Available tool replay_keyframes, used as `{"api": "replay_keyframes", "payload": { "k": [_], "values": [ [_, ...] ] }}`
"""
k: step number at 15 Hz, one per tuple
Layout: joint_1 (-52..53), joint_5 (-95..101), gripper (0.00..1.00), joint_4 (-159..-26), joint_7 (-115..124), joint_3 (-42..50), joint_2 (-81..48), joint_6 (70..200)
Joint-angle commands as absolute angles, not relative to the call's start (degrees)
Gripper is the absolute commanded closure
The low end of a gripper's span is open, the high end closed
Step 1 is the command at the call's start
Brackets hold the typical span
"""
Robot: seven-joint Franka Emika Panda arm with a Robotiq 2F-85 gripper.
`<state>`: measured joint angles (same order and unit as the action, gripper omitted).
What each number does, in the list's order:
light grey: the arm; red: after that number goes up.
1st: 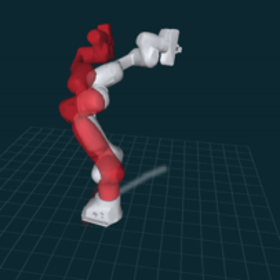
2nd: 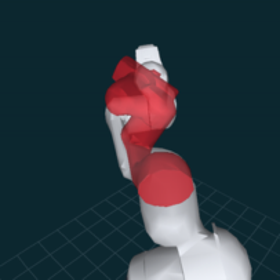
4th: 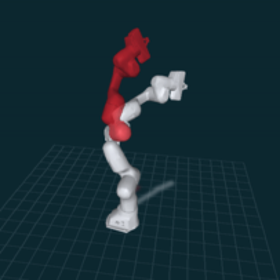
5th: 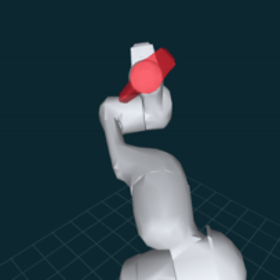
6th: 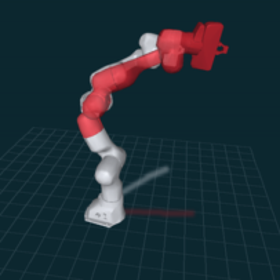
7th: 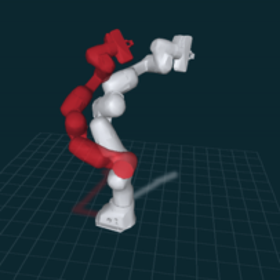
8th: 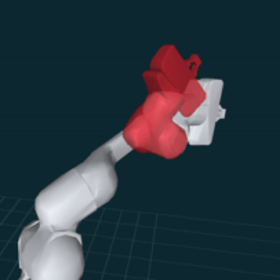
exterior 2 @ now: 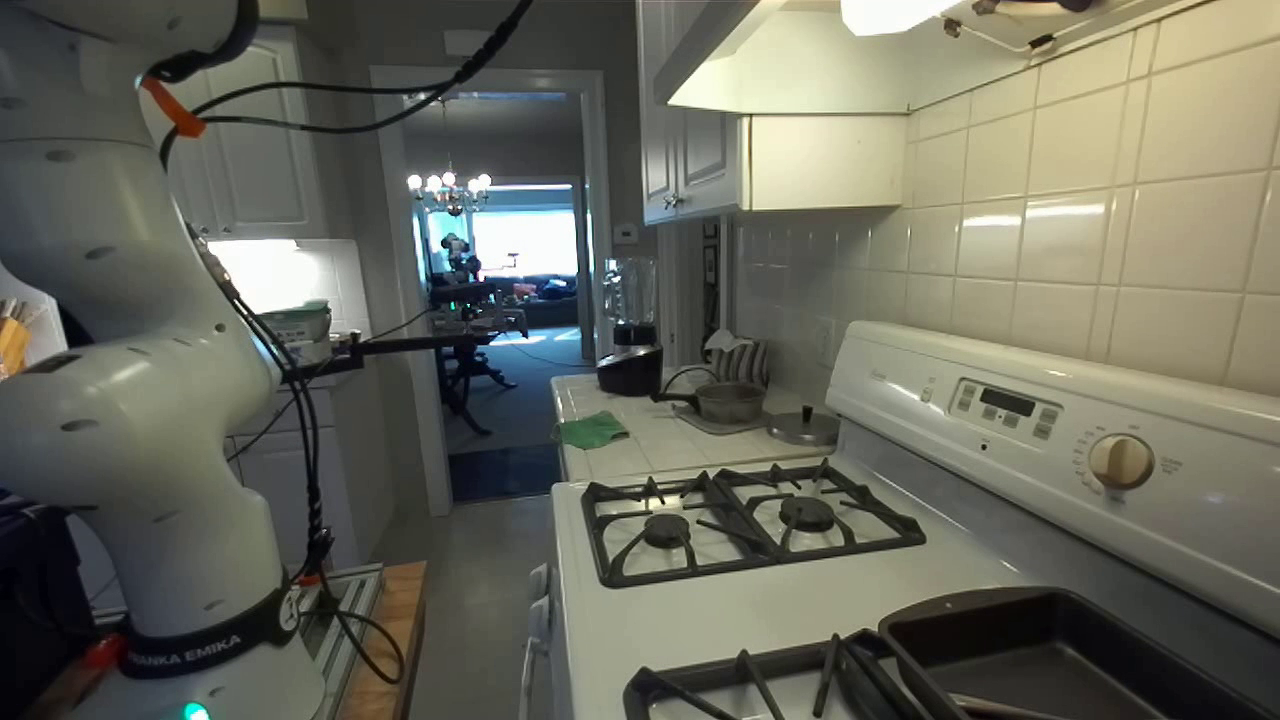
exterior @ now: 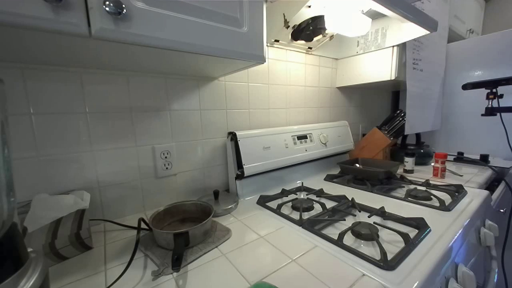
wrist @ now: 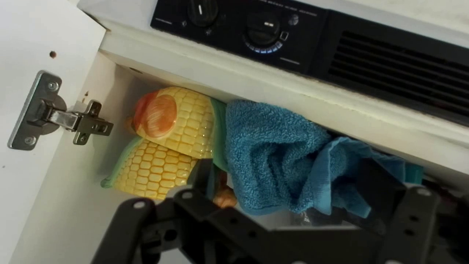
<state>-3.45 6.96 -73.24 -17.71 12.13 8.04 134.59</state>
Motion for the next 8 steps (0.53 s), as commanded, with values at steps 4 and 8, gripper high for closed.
{"api": "replay_keyframes", "payload": {
  "k": [4,8],
  "values": [
    [-4.1,7.6,0.0,-70.3,-15.0,12.4,5.9,135.0],
    [-4.6,7.1,0.0,-67.7,-12.6,13.1,4.0,134.1]
  ]
}}
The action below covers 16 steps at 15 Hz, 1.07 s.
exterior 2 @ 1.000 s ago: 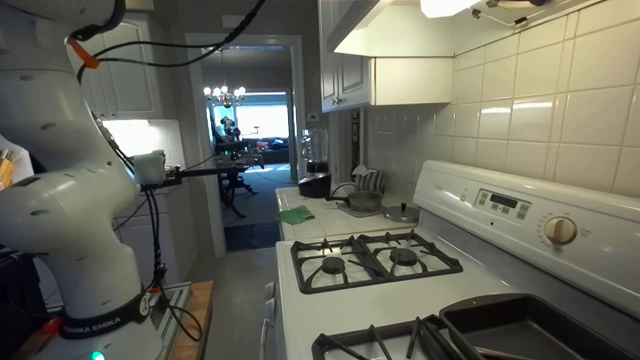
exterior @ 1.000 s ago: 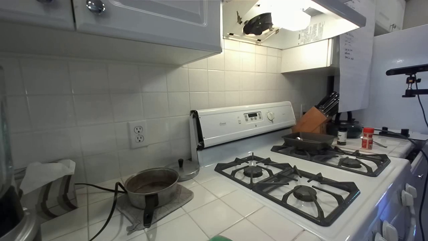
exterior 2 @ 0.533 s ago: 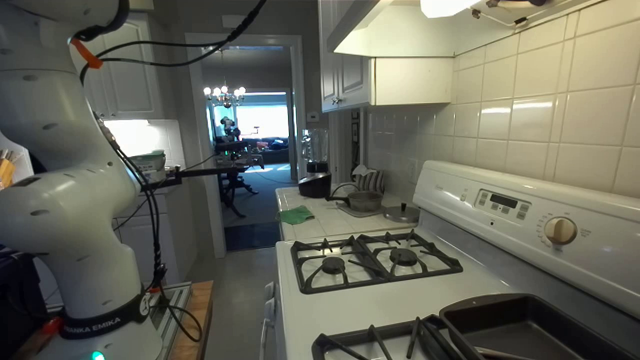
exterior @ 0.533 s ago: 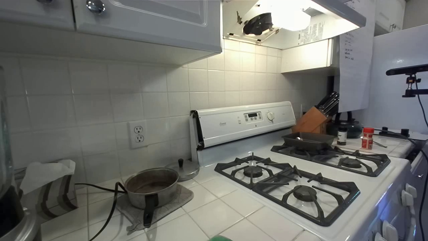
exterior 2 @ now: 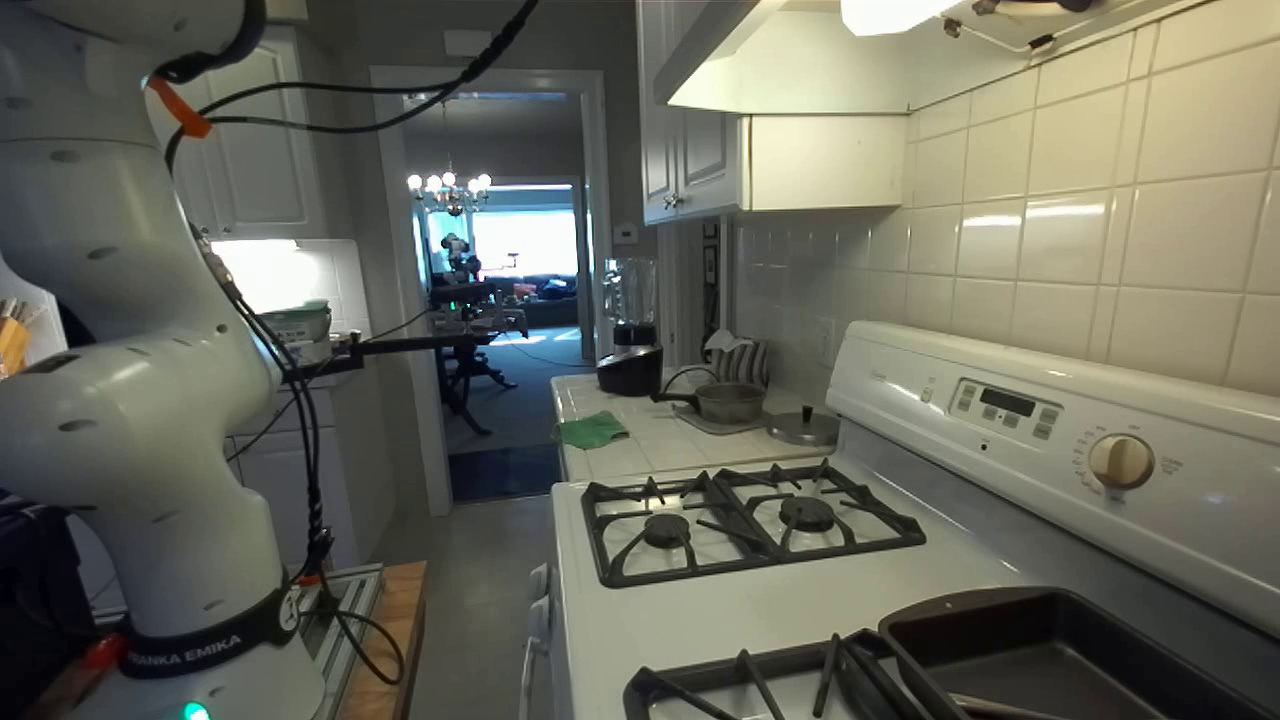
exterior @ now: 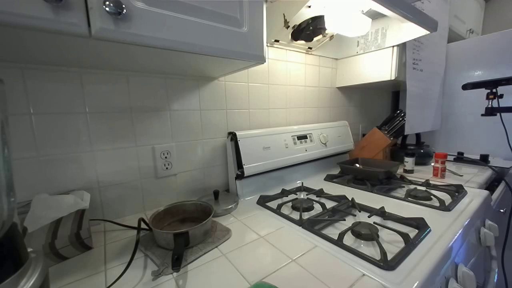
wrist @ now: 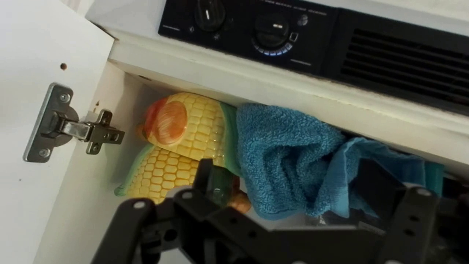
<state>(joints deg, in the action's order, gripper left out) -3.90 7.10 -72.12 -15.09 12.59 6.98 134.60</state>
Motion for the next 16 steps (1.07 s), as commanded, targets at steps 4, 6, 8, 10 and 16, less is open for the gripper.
{"api": "replay_keyframes", "payload": {
  "k": [4,6,8,10,16],
  "values": [
    [-4.4,3.9,0.0,-64.5,-10.5,14.0,1.5,129.7],
    [-4.3,2.0,0.0,-63.3,-10.4,14.1,0.6,127.5],
    [-4.3,-0.8,0.0,-62.4,-10.8,14.2,-0.3,126.6],
    [-4.4,-3.0,0.0,-61.6,-11.8,14.2,-1.0,127.3],
    [-4.9,-6.6,0.0,-59.2,-12.0,14.3,-3.3,127.5]
  ]
}}
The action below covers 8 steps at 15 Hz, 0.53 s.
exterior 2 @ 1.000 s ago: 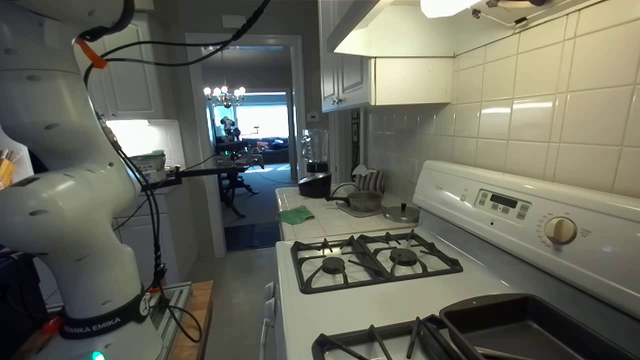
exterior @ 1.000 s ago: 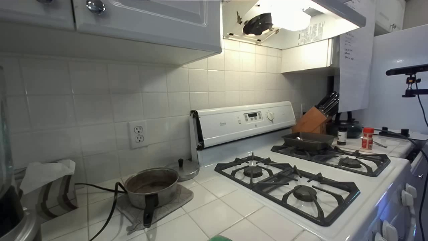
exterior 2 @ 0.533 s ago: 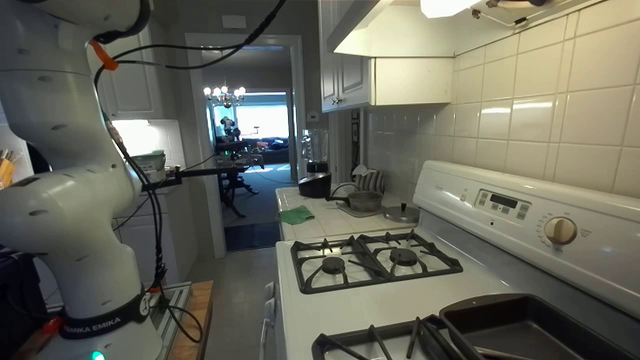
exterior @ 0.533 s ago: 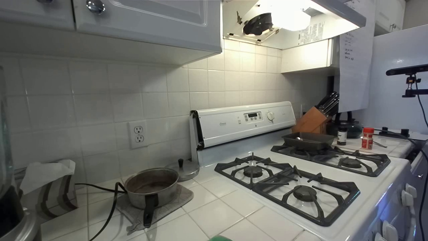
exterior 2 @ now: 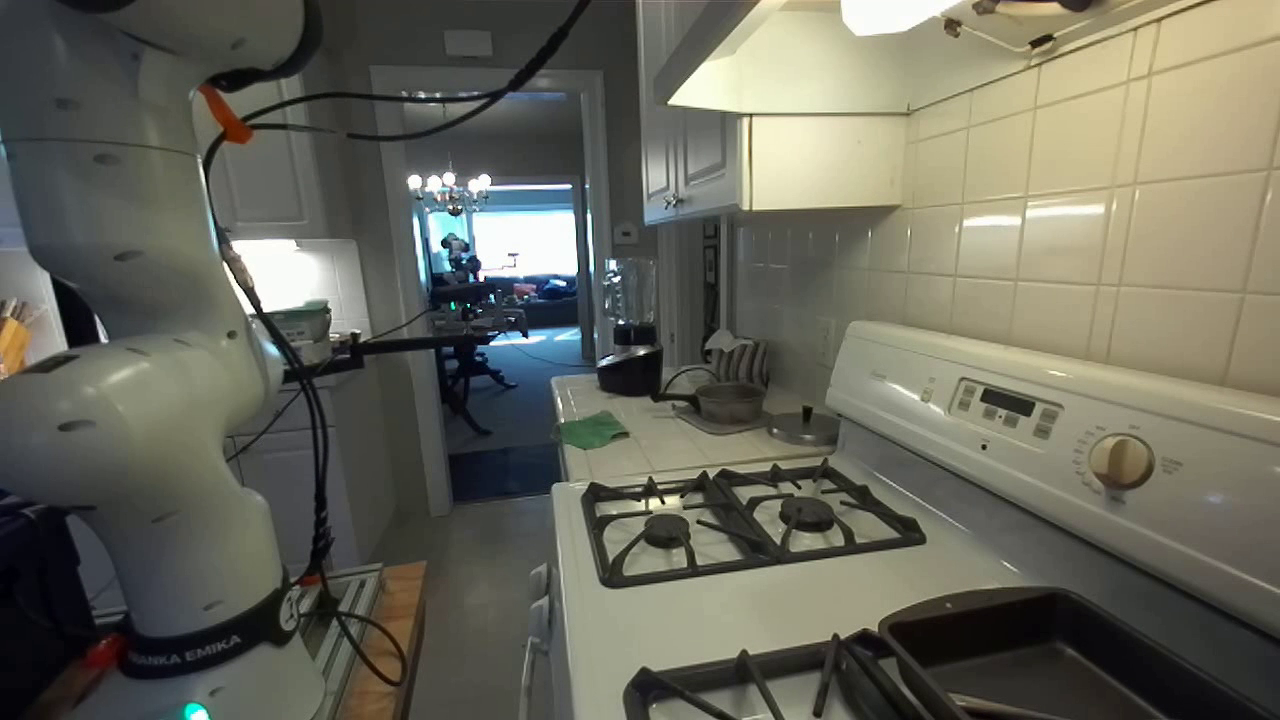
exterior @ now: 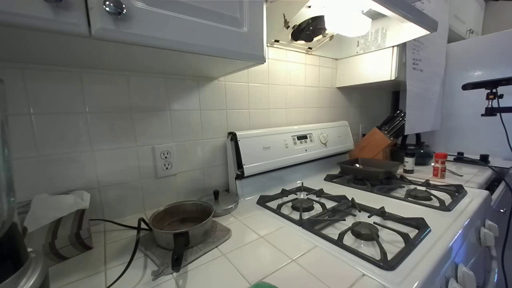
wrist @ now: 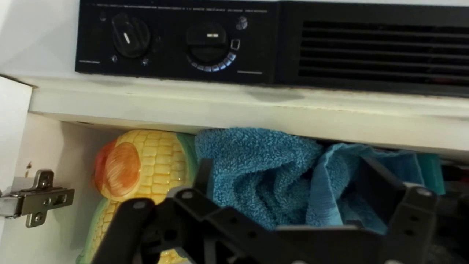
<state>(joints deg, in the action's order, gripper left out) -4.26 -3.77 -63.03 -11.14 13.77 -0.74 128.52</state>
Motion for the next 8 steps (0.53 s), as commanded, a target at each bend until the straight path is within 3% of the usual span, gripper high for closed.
{"api": "replay_keyframes", "payload": {
  "k": [1,8],
  "values": [
    [-5.0,-7.3,0.0,-58.8,-12.7,14.4,-3.7,127.7],
    [-5.3,-8.2,0.0,-57.2,-16.2,14.6,-6.1,129.2]
  ]
}}
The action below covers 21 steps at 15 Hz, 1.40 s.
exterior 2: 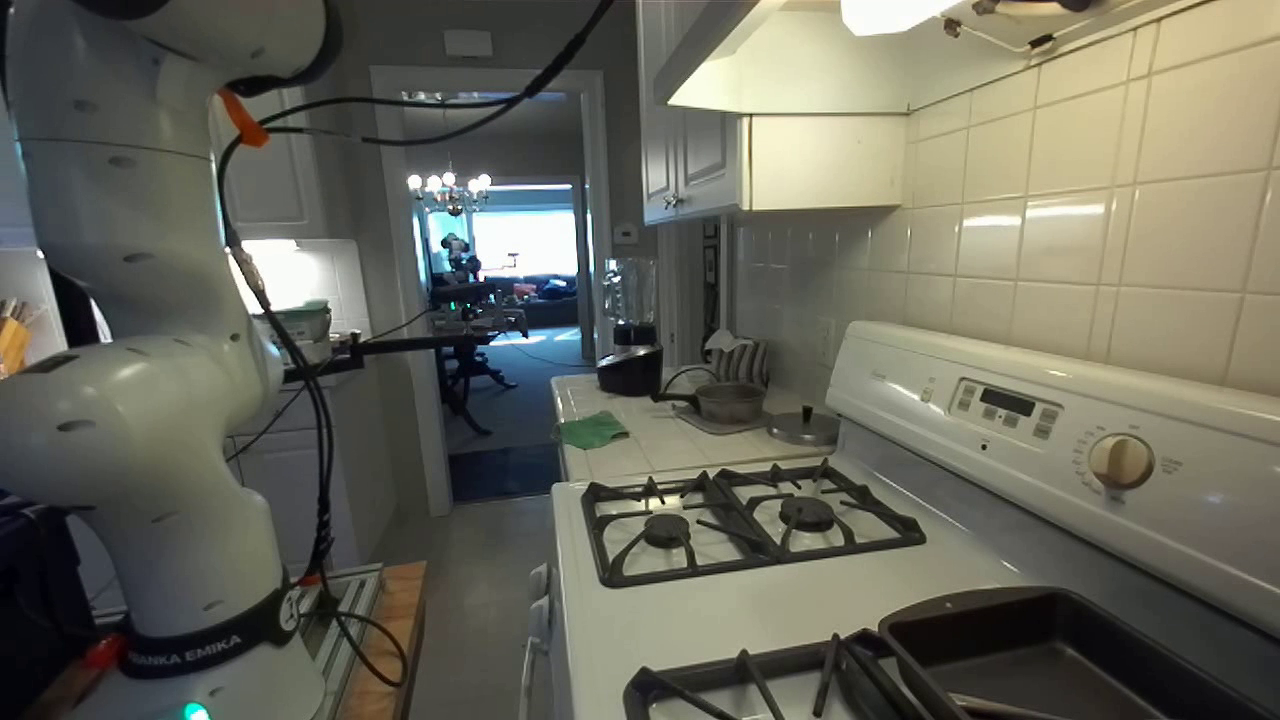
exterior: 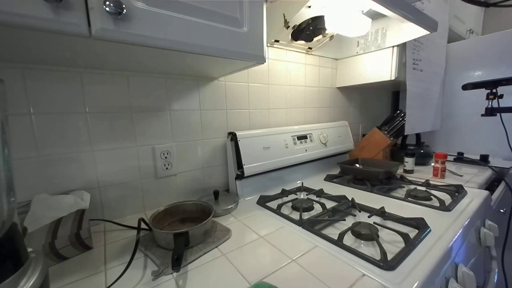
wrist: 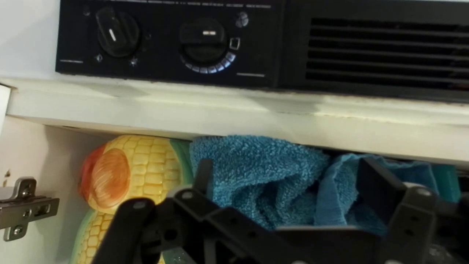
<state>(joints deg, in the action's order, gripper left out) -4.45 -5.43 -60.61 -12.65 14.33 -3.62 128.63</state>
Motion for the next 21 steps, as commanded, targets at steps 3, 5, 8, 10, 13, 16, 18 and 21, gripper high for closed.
{"api": "replay_keyframes", "payload": {
  "k": [3,5,8,10,13,16,18,21],
  "values": [
    [-5.5,-8.9,0.0,-56.8,-19.1,14.5,-7.0,130.4],
    [-5.8,-9.4,0.0,-56.5,-20.6,14.4,-7.7,130.8],
    [-6.0,-9.7,0.32,-55.8,-20.5,14.5,-8.1,130.5],
    [-6.0,-9.6,0.47,-55.5,-19.8,14.5,-7.9,129.6],
    [-6.1,-10.0,0.7,-55.2,-19.8,14.4,-7.4,128.1],
    [-6.3,-9.8,0.9,-54.5,-20.0,14.4,-6.8,126.4],
    [-6.4,-9.8,0.99,-53.8,-20.0,14.4,-6.4,124.2],
    [-6.7,-9.6,1.0,-52.7,-19.9,14.5,-5.8,119.7]
  ]
}}
